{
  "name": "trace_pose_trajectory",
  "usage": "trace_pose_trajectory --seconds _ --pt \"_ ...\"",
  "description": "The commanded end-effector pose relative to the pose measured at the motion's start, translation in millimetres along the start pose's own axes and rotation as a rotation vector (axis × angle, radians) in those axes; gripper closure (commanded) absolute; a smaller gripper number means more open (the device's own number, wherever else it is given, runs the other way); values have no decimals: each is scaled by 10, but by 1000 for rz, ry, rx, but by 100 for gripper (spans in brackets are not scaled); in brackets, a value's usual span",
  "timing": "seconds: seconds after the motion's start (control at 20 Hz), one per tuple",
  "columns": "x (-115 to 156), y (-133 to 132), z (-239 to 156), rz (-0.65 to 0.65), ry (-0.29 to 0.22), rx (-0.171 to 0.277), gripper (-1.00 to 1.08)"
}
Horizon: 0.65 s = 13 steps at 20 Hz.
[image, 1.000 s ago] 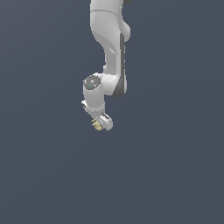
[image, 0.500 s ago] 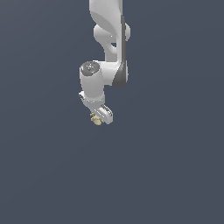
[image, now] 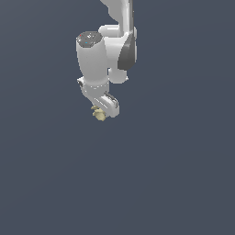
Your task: Pick up the object and move it to a goal position.
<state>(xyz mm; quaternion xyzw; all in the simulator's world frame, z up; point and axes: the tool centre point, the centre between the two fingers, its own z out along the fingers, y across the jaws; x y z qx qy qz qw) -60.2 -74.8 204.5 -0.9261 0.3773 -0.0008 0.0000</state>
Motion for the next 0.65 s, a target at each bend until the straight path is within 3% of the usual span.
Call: trace_pose_trajectory --seconds 0.0,0.6 --pt "0 -4 -197 0 -1 -1 108" --pt "14 -36 -595 -1 -1 -1 108"
